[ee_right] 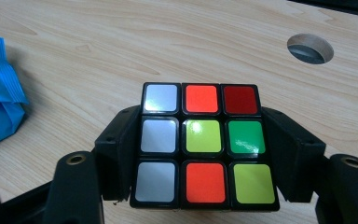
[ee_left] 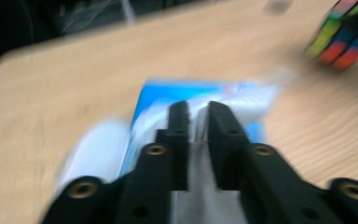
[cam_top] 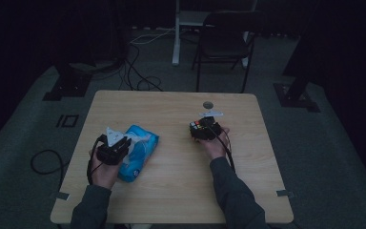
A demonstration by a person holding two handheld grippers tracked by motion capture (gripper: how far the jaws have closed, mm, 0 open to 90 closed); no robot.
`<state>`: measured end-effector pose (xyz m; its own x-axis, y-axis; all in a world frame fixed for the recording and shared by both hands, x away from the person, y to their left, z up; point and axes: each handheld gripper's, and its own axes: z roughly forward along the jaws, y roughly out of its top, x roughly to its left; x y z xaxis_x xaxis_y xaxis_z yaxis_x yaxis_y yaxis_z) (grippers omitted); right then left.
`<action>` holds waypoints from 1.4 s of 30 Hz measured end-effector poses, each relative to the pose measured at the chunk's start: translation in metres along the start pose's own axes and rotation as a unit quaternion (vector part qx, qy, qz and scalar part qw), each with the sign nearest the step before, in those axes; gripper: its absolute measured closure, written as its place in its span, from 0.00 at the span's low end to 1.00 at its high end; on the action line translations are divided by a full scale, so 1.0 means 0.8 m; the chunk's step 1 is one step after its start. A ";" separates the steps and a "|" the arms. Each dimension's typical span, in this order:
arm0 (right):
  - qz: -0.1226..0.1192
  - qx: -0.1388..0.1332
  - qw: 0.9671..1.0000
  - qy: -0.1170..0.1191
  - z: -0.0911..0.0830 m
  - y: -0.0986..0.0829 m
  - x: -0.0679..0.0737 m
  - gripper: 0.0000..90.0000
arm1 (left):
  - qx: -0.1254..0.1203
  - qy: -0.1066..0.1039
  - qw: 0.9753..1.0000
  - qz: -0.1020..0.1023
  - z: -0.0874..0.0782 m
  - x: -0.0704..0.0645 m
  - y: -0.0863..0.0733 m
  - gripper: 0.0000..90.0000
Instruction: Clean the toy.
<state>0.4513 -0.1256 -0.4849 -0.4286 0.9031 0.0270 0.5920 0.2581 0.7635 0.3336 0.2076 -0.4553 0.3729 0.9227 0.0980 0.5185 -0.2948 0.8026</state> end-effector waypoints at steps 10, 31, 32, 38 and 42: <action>-0.004 0.001 1.000 0.003 0.000 0.000 0.003 0.38 | 0.054 -0.038 0.998 -0.010 0.035 0.008 -0.026 0.60; -0.003 0.002 1.000 0.004 0.002 -0.001 0.003 0.38 | -0.048 -0.211 0.973 -0.082 -0.002 0.010 0.004 0.96; -0.003 0.002 1.000 0.004 0.002 -0.001 0.003 0.38 | -0.048 -0.211 0.973 -0.082 -0.002 0.010 0.004 0.95; -0.008 0.001 1.000 0.007 0.001 -0.001 0.007 0.38 | -0.039 -0.201 0.977 -0.052 0.014 -0.019 0.013 0.95; -0.008 0.001 1.000 0.007 0.001 0.001 0.008 0.38 | -0.029 -0.189 0.981 -0.035 0.035 -0.040 0.012 0.95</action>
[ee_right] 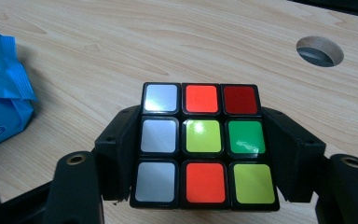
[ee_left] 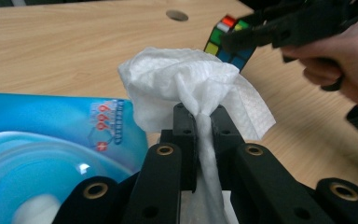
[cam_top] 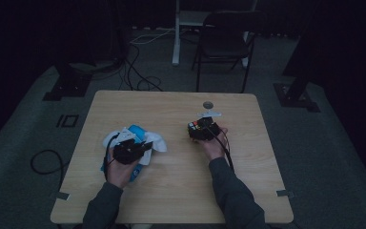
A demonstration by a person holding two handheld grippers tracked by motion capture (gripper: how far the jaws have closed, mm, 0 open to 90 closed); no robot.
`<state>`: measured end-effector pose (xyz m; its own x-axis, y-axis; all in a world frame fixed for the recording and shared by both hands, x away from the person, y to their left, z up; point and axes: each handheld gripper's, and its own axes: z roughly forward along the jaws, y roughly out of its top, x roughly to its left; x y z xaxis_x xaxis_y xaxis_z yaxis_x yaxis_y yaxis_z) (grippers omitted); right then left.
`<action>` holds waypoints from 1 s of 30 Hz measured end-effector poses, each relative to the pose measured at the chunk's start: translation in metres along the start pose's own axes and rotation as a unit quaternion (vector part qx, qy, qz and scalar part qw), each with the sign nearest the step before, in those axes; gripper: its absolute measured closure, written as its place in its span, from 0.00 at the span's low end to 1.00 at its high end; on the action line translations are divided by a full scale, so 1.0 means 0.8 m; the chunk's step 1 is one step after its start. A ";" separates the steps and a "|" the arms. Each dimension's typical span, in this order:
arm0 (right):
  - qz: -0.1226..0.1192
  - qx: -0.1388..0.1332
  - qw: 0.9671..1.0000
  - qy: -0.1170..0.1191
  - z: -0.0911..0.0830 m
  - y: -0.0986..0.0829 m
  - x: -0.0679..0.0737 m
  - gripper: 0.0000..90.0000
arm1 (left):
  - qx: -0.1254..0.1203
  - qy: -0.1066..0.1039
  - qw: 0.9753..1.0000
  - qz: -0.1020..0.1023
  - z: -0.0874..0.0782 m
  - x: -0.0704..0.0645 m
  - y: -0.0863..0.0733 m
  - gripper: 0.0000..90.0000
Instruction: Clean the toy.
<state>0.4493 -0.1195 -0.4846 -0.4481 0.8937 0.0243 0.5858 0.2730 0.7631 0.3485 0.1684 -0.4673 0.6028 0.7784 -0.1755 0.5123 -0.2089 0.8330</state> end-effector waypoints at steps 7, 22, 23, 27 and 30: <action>0.001 0.003 1.000 0.002 0.001 0.002 0.005 0.38 | 0.010 0.021 0.999 0.034 0.049 -0.028 0.000 0.95; 0.003 0.006 1.000 0.004 0.004 0.004 0.010 0.38 | 0.018 0.007 0.997 0.070 0.116 -0.072 0.002 0.95; 0.003 0.006 1.000 0.004 0.004 0.004 0.010 0.38 | 0.018 0.008 0.997 0.072 0.118 -0.073 0.002 0.95; 0.002 0.006 1.000 0.005 0.004 0.004 0.011 0.38 | 0.017 0.003 0.997 0.075 0.130 -0.081 0.002 0.95; 0.002 0.007 1.000 0.005 0.005 0.003 0.011 0.38 | 0.016 0.001 0.997 0.078 0.133 -0.083 0.003 0.95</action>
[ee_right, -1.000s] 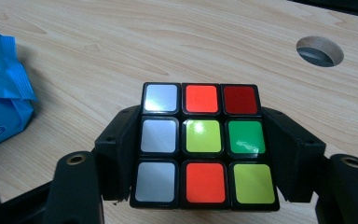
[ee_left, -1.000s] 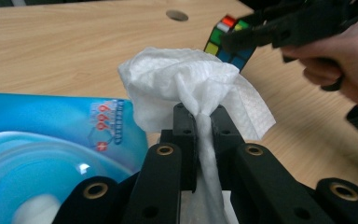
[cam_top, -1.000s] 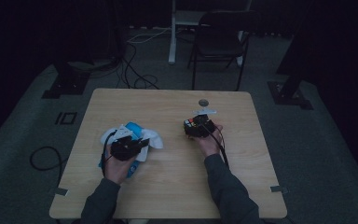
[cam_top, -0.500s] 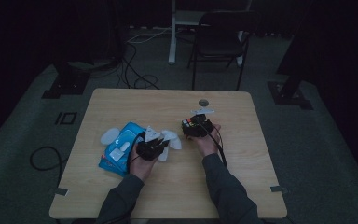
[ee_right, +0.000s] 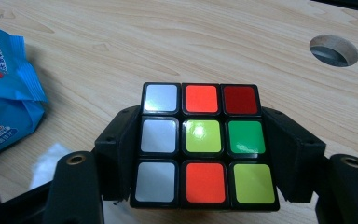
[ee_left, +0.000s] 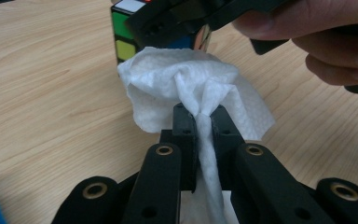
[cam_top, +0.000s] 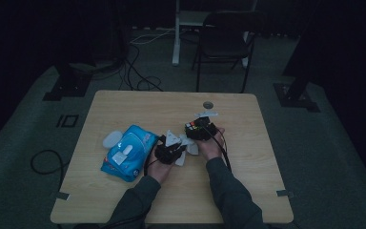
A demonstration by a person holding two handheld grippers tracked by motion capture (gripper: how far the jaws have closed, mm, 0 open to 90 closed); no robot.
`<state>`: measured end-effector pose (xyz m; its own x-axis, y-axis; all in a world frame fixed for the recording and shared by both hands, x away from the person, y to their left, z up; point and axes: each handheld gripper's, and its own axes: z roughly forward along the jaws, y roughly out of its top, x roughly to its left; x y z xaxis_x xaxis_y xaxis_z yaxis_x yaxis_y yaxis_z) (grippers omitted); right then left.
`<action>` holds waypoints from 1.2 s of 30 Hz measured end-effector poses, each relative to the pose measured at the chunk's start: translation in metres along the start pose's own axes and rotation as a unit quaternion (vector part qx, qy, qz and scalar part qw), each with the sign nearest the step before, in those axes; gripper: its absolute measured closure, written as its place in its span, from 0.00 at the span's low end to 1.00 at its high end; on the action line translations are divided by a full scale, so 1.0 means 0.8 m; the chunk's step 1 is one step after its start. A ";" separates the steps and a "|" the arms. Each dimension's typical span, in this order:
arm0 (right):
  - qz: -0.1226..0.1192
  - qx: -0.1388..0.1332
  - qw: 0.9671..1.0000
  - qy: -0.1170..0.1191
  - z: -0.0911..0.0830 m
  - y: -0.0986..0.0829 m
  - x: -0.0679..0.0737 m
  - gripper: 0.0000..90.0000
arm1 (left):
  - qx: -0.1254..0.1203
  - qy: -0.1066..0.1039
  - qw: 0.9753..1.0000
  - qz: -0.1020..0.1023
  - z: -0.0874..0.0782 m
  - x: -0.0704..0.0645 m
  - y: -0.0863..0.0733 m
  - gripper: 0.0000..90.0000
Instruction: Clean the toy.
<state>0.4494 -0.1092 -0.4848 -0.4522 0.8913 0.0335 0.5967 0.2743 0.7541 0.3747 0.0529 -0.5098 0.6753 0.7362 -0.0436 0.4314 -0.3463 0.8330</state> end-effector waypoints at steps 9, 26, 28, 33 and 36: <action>0.001 0.001 1.000 0.005 0.001 0.000 0.004 0.38 | -0.015 0.000 1.000 0.013 0.019 -0.014 0.004 0.95; 0.022 -0.002 1.000 0.019 -0.003 -0.002 0.001 0.38 | -0.031 0.007 0.999 0.014 0.053 -0.030 0.011 0.95; 0.024 -0.003 1.000 0.020 -0.003 -0.001 0.000 0.38 | -0.033 0.009 0.999 0.014 0.054 -0.030 0.010 0.95; 0.026 -0.004 0.999 0.019 -0.005 -0.002 -0.002 0.38 | -0.042 0.019 0.999 0.013 0.048 -0.025 0.009 0.95; 0.029 -0.003 0.999 0.020 -0.004 -0.002 -0.003 0.38 | -0.057 0.019 0.998 0.012 0.043 -0.024 0.010 0.95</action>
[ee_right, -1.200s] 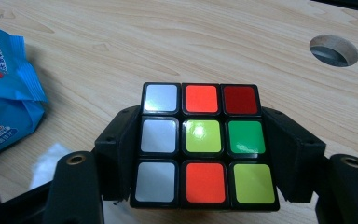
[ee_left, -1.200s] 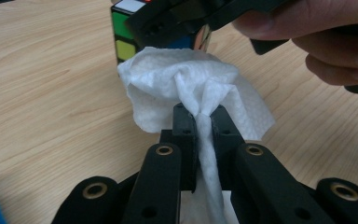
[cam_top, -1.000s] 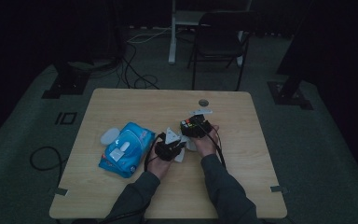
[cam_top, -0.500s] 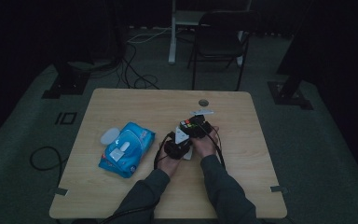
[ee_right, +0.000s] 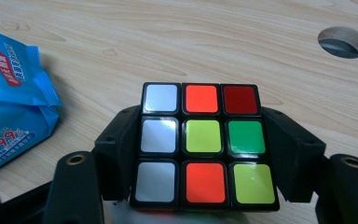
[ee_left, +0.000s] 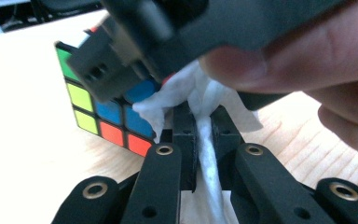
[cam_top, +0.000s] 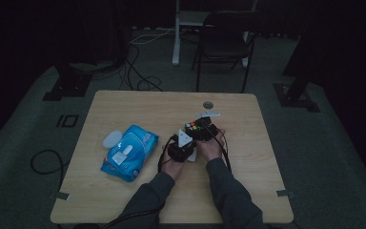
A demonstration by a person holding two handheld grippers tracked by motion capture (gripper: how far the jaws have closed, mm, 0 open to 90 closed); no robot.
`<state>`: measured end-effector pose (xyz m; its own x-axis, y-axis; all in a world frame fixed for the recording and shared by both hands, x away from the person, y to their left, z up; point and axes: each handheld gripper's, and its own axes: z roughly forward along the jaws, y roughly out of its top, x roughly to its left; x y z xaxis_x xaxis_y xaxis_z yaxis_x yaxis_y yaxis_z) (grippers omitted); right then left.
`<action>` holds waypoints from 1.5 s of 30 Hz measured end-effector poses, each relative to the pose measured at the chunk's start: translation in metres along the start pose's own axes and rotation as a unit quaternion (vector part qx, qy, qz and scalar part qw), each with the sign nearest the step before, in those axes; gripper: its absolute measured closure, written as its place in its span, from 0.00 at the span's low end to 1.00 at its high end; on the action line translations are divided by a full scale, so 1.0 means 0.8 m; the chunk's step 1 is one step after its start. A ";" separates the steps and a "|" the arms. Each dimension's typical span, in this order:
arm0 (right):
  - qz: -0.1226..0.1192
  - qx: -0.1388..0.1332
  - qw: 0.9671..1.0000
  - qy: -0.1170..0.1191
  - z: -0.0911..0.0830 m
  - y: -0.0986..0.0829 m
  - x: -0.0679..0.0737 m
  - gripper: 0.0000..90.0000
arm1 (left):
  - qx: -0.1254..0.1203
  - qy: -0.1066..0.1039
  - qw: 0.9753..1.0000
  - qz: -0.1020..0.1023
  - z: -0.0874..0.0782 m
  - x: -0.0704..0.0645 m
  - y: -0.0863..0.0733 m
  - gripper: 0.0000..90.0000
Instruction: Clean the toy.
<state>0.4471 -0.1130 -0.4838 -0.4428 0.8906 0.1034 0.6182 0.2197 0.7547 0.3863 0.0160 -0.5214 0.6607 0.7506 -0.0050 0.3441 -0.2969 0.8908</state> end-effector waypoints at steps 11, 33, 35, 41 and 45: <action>0.004 -0.002 1.000 0.004 -0.001 0.000 -0.001 0.38 | -0.012 -0.003 1.000 0.001 0.005 -0.002 0.003 0.95; 0.007 -0.007 1.000 0.006 -0.005 0.004 -0.002 0.38 | -0.015 0.001 1.000 0.004 0.007 0.000 0.000 0.95; 0.010 -0.006 1.000 0.008 -0.005 0.003 -0.003 0.38 | -0.020 0.001 1.000 0.005 0.006 0.000 0.001 0.94; 0.013 -0.004 1.000 0.009 -0.004 0.001 -0.004 0.38 | -0.026 -0.001 1.000 0.008 0.005 -0.001 0.002 0.94; 0.013 -0.005 1.000 0.009 -0.005 0.001 -0.004 0.38 | -0.014 0.002 1.000 0.012 0.010 -0.001 0.000 0.94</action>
<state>0.4468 -0.1171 -0.4810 -0.4378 0.8890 0.1346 0.6230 0.1920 0.7583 0.3908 0.0110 -0.5250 0.6657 0.7460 0.0174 0.3099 -0.2976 0.9030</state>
